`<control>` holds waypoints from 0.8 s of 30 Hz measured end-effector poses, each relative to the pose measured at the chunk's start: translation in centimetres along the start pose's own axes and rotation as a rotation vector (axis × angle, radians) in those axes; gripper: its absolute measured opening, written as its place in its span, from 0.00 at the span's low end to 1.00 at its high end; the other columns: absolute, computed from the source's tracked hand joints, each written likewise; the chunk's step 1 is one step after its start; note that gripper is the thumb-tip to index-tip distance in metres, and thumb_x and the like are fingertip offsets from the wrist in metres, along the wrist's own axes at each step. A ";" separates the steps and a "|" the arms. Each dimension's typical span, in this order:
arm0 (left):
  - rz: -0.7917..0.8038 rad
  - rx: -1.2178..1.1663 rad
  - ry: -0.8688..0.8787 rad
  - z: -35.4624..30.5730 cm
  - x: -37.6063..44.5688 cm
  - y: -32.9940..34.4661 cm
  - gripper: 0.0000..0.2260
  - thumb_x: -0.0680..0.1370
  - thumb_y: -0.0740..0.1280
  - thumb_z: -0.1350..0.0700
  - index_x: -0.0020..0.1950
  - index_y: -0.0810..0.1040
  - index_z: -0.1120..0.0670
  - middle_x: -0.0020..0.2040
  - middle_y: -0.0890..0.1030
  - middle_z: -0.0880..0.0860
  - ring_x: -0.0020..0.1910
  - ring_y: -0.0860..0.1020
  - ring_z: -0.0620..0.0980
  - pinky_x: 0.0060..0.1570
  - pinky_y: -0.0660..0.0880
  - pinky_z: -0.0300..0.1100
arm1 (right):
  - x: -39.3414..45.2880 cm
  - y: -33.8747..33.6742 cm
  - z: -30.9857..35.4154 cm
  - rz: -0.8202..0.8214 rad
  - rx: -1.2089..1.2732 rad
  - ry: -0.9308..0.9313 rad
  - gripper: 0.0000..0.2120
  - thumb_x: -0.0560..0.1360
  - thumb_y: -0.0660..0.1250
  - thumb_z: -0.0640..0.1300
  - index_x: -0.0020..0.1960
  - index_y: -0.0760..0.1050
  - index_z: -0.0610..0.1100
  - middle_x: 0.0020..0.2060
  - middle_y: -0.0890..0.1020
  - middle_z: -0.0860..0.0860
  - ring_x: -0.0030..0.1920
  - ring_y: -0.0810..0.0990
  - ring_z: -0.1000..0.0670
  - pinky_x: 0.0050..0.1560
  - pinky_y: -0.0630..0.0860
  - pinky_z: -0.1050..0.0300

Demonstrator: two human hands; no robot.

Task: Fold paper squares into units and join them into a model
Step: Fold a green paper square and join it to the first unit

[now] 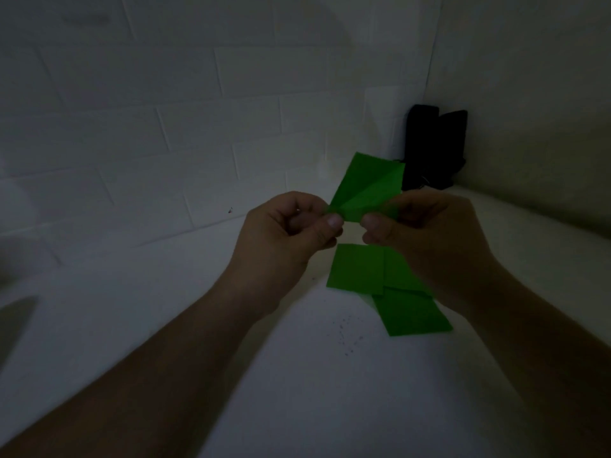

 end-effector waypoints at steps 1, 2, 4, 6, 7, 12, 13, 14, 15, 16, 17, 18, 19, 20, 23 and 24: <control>0.011 -0.009 -0.009 0.1 0.0 0.2 0.05 0.74 0.73 0.62 0.49 0.81 0.59 0.43 0.84 0.59 0.46 0.83 0.57 0.52 0.82 0.50 | -0.1 0.2 -0.1 0.010 -0.006 0.013 0.02 0.70 0.76 0.42 0.42 0.84 0.48 0.39 0.87 0.46 0.41 0.87 0.46 0.48 0.85 0.47; 0.021 -0.012 -0.015 0.1 -0.1 0.4 0.07 0.73 0.73 0.61 0.51 0.82 0.59 0.44 0.85 0.59 0.46 0.83 0.56 0.52 0.82 0.49 | -0.1 0.3 -0.2 0.012 -0.009 0.023 0.04 0.68 0.76 0.45 0.42 0.83 0.47 0.39 0.87 0.47 0.41 0.87 0.46 0.49 0.85 0.46; 0.021 0.005 -0.014 0.1 -0.1 0.4 0.10 0.72 0.73 0.58 0.52 0.83 0.59 0.46 0.86 0.60 0.46 0.84 0.55 0.53 0.83 0.50 | -0.2 0.4 -0.2 0.003 0.007 0.038 0.06 0.66 0.75 0.47 0.41 0.83 0.47 0.39 0.87 0.47 0.41 0.87 0.46 0.49 0.85 0.46; -0.011 0.014 -0.004 0.0 -0.1 0.1 0.12 0.70 0.75 0.56 0.51 0.84 0.59 0.45 0.86 0.62 0.45 0.84 0.56 0.52 0.83 0.52 | -0.1 0.3 -0.4 -0.008 0.032 0.052 0.06 0.66 0.75 0.46 0.42 0.83 0.46 0.39 0.87 0.46 0.41 0.88 0.45 0.49 0.84 0.45; -0.032 0.003 -0.003 0.0 -0.1 0.0 0.13 0.70 0.75 0.57 0.51 0.83 0.61 0.45 0.86 0.62 0.44 0.84 0.56 0.52 0.83 0.52 | 0.0 0.2 -0.5 -0.012 0.047 0.064 0.05 0.68 0.76 0.44 0.42 0.82 0.45 0.39 0.87 0.46 0.40 0.88 0.45 0.48 0.84 0.46; -0.094 -0.122 -0.066 0.6 -0.1 -0.1 0.08 0.74 0.73 0.65 0.51 0.80 0.63 0.40 0.83 0.62 0.41 0.84 0.54 0.48 0.83 0.49 | 0.1 0.1 -1.2 -0.062 0.114 0.098 0.06 0.73 0.74 0.34 0.47 0.78 0.37 0.37 0.87 0.45 0.37 0.87 0.46 0.41 0.83 0.55; -0.104 -0.136 -0.079 0.7 -0.1 -0.1 0.07 0.75 0.73 0.67 0.52 0.79 0.62 0.40 0.84 0.61 0.41 0.85 0.55 0.48 0.83 0.48 | 0.1 0.1 -1.3 -0.072 0.113 0.100 0.07 0.73 0.75 0.34 0.48 0.77 0.37 0.37 0.87 0.44 0.38 0.87 0.46 0.42 0.84 0.53; -0.115 -0.141 -0.091 0.7 -0.1 -0.2 0.08 0.76 0.72 0.68 0.53 0.78 0.60 0.40 0.84 0.61 0.41 0.85 0.55 0.48 0.83 0.48 | 0.1 0.1 -1.4 -0.079 0.105 0.101 0.08 0.73 0.75 0.34 0.48 0.77 0.39 0.38 0.87 0.44 0.38 0.87 0.45 0.43 0.84 0.51; -0.125 -0.138 -0.098 0.7 -0.2 -0.2 0.10 0.76 0.72 0.68 0.54 0.77 0.58 0.39 0.85 0.60 0.41 0.85 0.55 0.47 0.83 0.48 | 0.1 0.1 -1.4 -0.083 0.092 0.103 0.10 0.73 0.75 0.34 0.49 0.76 0.41 0.38 0.87 0.44 0.39 0.87 0.44 0.44 0.85 0.49; -0.135 -0.133 -0.103 0.7 -0.2 -0.2 0.12 0.76 0.73 0.67 0.55 0.76 0.57 0.39 0.85 0.60 0.40 0.85 0.55 0.46 0.83 0.47 | 0.1 0.1 -1.4 -0.085 0.082 0.101 0.12 0.74 0.75 0.34 0.51 0.74 0.43 0.38 0.87 0.44 0.39 0.87 0.44 0.44 0.85 0.49; -0.144 -0.131 -0.110 0.7 -0.3 -0.2 0.14 0.76 0.73 0.67 0.57 0.75 0.56 0.40 0.85 0.60 0.40 0.85 0.55 0.45 0.83 0.47 | 0.1 0.1 -1.3 -0.090 0.072 0.096 0.14 0.74 0.75 0.34 0.52 0.73 0.44 0.37 0.87 0.44 0.38 0.87 0.44 0.42 0.84 0.50; -0.151 -0.134 -0.121 0.8 -0.3 -0.2 0.15 0.76 0.74 0.66 0.59 0.74 0.55 0.40 0.85 0.60 0.40 0.85 0.55 0.44 0.83 0.46 | 0.1 0.0 -1.2 -0.098 0.059 0.086 0.15 0.74 0.75 0.34 0.53 0.72 0.45 0.36 0.86 0.44 0.37 0.87 0.45 0.41 0.84 0.53; -0.157 -0.140 -0.138 1.0 -0.3 -0.2 0.17 0.76 0.74 0.66 0.60 0.74 0.55 0.40 0.85 0.59 0.40 0.86 0.55 0.44 0.83 0.46 | 0.0 -0.1 -1.1 -0.106 0.041 0.079 0.17 0.74 0.75 0.34 0.55 0.71 0.46 0.35 0.86 0.44 0.36 0.87 0.46 0.39 0.83 0.56; -0.162 -0.147 -0.158 1.1 -0.4 -0.3 0.18 0.75 0.74 0.66 0.61 0.73 0.54 0.40 0.86 0.59 0.41 0.86 0.55 0.43 0.83 0.45 | 0.0 -0.1 -1.1 -0.112 0.025 0.073 0.18 0.73 0.75 0.34 0.56 0.71 0.47 0.35 0.85 0.44 0.36 0.87 0.47 0.38 0.83 0.58; -0.159 -0.142 -0.200 1.5 -0.4 -0.4 0.20 0.75 0.75 0.66 0.63 0.74 0.54 0.41 0.86 0.59 0.41 0.86 0.55 0.43 0.83 0.45 | -0.1 -0.2 -1.1 -0.111 0.024 0.075 0.20 0.73 0.75 0.32 0.58 0.70 0.47 0.35 0.85 0.42 0.36 0.87 0.47 0.38 0.83 0.58; -0.150 -0.124 -0.206 1.5 -0.4 -0.4 0.20 0.75 0.75 0.65 0.64 0.74 0.54 0.42 0.86 0.60 0.42 0.86 0.55 0.43 0.83 0.45 | -0.1 -0.3 -1.2 -0.115 0.017 0.077 0.21 0.73 0.75 0.33 0.59 0.70 0.47 0.34 0.84 0.42 0.35 0.87 0.47 0.39 0.83 0.58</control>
Point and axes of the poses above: each hand's wrist, its own x-axis towards the middle knuckle, its own y-axis out of the palm, z = x × y, the point moved 9 cm from there along x, towards the middle knuckle
